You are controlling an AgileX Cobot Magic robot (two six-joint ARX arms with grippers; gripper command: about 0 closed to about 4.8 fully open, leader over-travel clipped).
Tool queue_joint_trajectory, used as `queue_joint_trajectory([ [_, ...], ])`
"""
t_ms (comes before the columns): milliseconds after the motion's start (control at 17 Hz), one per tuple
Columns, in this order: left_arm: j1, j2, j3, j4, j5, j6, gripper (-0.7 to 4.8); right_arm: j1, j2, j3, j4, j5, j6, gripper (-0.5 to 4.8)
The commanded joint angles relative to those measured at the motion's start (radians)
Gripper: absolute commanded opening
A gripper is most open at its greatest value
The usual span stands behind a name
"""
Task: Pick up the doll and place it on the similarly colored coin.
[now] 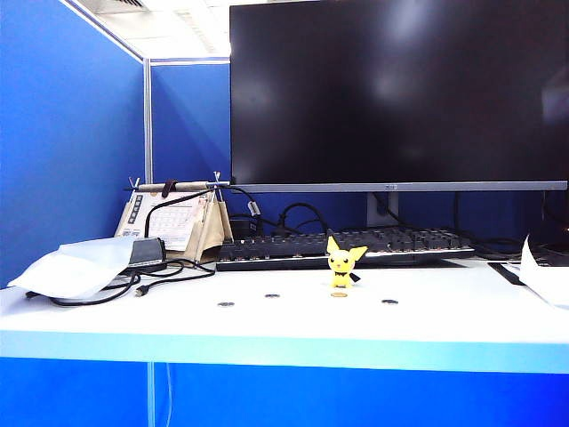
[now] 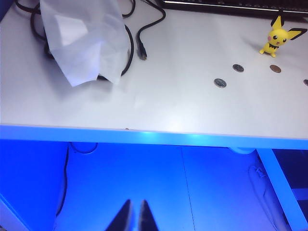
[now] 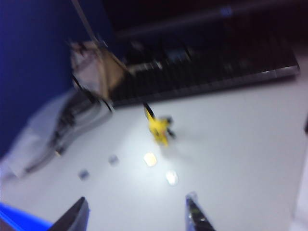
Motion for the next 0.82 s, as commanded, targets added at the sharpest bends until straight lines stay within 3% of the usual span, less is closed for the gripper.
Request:
queue_joint_trajectory([
  [59,0.001,0.0,-0.001,0.005,-0.007,0.002,0.3,0.0,0.056,0.15,0.018,-0.029,-0.023,2.57],
  [294,0.001,0.0,-0.001,0.005,-0.008,0.002,0.3,-0.016,0.358,0.47,-0.08,-0.274,-0.138,2.57],
  [470,0.001,0.0,-0.001,0.005,-0.007,0.002,0.3,-0.193,0.695,0.703,-0.063,-0.713,-0.142,2.75],
  [529,0.001,0.0,-0.001,0.005,-0.008,0.002,0.3,-0.239,0.776,0.739,-0.046,-0.812,-0.14,2.75],
  [705,0.001,0.0,-0.001,0.005,-0.009,0.002,0.3,-0.35,1.018,0.817,-0.004,-0.932,-0.12,2.76],
  [822,0.001,0.0,-0.001,0.005,0.004,0.001,0.3,-0.342,1.18,0.844,-0.004,-0.966,-0.101,3.34],
])
